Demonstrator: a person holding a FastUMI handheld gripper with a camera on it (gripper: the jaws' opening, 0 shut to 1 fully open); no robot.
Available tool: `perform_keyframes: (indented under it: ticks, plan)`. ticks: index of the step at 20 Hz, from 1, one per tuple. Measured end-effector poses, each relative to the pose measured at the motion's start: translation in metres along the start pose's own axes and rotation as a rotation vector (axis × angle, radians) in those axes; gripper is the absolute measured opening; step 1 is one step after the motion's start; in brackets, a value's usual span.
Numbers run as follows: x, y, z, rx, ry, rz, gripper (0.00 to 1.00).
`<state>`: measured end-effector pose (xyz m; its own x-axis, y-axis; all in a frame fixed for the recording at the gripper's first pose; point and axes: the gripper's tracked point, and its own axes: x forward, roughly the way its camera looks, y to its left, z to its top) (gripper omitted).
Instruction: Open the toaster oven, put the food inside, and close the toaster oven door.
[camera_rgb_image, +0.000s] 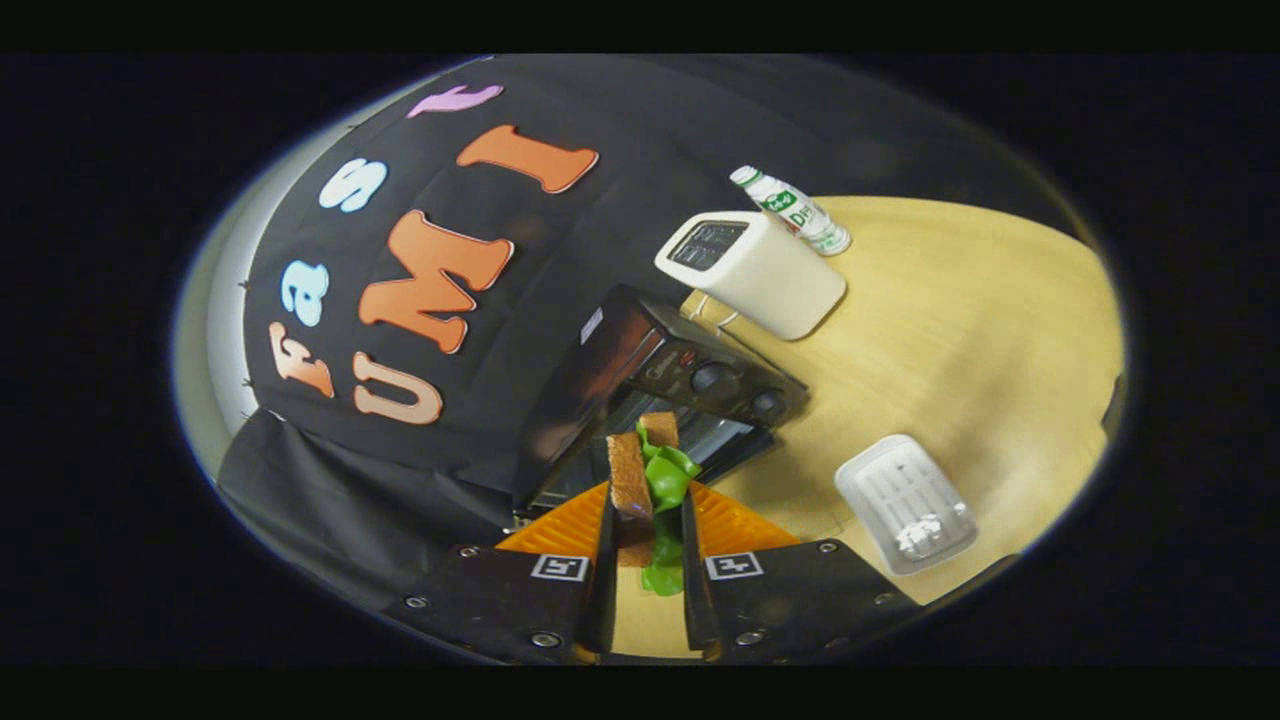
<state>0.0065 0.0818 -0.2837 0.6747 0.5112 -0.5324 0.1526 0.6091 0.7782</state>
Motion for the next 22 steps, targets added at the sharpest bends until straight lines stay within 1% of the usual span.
perform_keyframes:
  ticks: [3, 7, 9, 11, 13, 18, 19, 21, 22]
  plan:
    - [0.027, 0.001, -0.012, 0.061, -0.035, 0.012, 0.28]
    - [0.065, -0.004, -0.023, 0.16, -0.085, -0.009, 0.28]
    - [0.085, -0.01, -0.023, 0.231, -0.123, -0.022, 0.28]
    - [0.1, -0.019, -0.024, 0.307, -0.172, -0.053, 0.28]
    - [0.114, -0.018, -0.022, 0.386, -0.236, -0.06, 0.28]
    - [0.142, -0.016, -0.025, 0.448, -0.297, -0.097, 0.28]
    - [0.147, -0.017, -0.026, 0.449, -0.295, -0.124, 0.32]
    - [0.155, -0.027, -0.036, 0.428, -0.263, -0.205, 0.42]
    - [0.162, -0.026, -0.041, 0.425, -0.247, -0.203, 0.47]
